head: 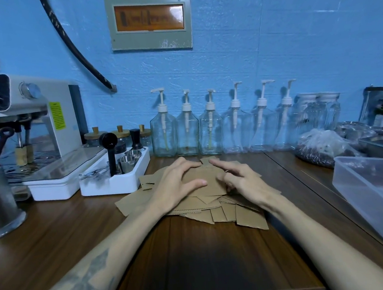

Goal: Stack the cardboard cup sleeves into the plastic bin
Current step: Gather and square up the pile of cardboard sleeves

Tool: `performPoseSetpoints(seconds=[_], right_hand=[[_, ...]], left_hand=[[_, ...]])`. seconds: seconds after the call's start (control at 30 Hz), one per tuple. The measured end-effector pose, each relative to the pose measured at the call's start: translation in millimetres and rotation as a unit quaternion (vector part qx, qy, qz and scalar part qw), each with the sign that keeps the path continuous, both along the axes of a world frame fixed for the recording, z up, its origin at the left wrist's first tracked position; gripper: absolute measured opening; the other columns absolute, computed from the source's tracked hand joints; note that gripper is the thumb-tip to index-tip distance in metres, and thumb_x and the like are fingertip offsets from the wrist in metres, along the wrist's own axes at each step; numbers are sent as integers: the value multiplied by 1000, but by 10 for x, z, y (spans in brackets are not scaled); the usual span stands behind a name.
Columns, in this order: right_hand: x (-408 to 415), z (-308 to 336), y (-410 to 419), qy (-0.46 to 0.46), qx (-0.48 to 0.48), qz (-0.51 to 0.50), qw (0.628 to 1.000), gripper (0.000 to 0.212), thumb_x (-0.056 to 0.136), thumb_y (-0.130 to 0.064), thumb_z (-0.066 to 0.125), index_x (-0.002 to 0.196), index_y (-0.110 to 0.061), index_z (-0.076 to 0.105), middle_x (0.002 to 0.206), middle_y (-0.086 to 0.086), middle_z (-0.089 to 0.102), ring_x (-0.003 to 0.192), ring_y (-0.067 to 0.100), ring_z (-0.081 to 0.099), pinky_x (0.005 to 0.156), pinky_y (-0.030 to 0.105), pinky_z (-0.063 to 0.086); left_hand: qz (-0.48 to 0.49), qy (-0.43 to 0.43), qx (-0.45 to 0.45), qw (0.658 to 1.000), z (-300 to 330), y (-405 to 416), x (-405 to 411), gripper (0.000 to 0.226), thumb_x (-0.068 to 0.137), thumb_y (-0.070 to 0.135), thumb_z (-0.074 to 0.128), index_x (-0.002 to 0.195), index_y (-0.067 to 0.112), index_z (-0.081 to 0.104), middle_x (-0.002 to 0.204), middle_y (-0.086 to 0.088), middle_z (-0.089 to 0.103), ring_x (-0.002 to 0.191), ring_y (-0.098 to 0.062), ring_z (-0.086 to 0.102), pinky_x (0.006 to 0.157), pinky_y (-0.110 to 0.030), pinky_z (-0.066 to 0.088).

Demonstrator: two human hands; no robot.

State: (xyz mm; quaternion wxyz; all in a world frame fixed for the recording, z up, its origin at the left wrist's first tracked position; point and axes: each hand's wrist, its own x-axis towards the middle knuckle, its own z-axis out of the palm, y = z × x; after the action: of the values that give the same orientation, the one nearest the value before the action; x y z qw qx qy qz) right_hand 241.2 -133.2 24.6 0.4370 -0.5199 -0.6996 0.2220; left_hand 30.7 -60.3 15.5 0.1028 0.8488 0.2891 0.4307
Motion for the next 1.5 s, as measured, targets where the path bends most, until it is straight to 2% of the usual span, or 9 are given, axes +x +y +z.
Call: performPoseSetpoints(seconds=[0.1,0.2,0.4,0.67,0.77,0.9,1.0,1.3,1.5], right_hand=[[-17,-17,31,-72,46,-25,996,43,92,-40,66,134,-41,58,117,-24,62,102,-10,55,91,21,43],[-14,-28,43,-85,68,-31,994,42,91,-33,69,133,-37,59,108,-28,60,92,-15,54,80,9,39],[24,-39,46,-108,79,-33,990,53,92,-30,69,142,-34,51,133,-25,47,126,-11,41,98,0,29],[19,-28,51,-104,89,-43,990,48,87,-25,75,132,-34,61,86,-34,57,84,-21,52,73,1,35],[7,-10,56,-90,83,-41,992,47,87,-25,75,131,-36,62,101,-27,63,90,-13,57,79,7,41],[86,24,57,-39,72,-51,995,46,85,-24,77,125,-43,63,104,-9,71,89,18,66,84,41,57],[226,59,59,4,72,-74,995,45,86,-22,76,122,-45,63,102,-4,70,90,21,66,82,40,59],[575,6,150,12,73,-171,983,45,89,-19,73,129,-36,61,83,-16,61,73,-1,62,72,18,48],[596,-43,193,-9,57,-189,980,45,88,-26,74,128,-39,60,93,-5,63,89,18,59,89,36,51]], left_hand=[[0,-16,17,1000,5,-16,26,46,78,48,76,115,21,66,100,16,56,97,6,53,81,-7,36],[-5,20,27,999,-4,-17,24,54,87,49,67,133,23,59,109,11,55,100,3,51,86,-5,35],[-21,98,49,994,10,-6,-83,63,93,44,60,149,23,40,106,1,53,99,-10,51,87,-21,40],[-34,12,9,999,39,-47,-47,52,84,36,74,133,22,61,108,11,61,103,-2,56,93,-18,41],[-30,7,3,1000,32,-15,-77,54,83,43,73,133,26,61,112,16,60,107,4,54,94,-20,43],[5,-9,-39,999,30,46,-161,60,85,59,63,139,39,47,119,25,55,105,8,53,83,-8,41],[24,-42,-88,995,14,127,-233,56,89,55,60,139,34,46,107,15,60,93,-2,58,80,-22,49],[87,161,-76,980,-15,49,-98,79,76,88,39,130,34,58,111,14,48,110,-8,46,95,-35,41],[76,228,-63,969,-51,-83,80,83,72,88,44,136,36,53,116,12,44,112,-7,36,92,-32,32]])
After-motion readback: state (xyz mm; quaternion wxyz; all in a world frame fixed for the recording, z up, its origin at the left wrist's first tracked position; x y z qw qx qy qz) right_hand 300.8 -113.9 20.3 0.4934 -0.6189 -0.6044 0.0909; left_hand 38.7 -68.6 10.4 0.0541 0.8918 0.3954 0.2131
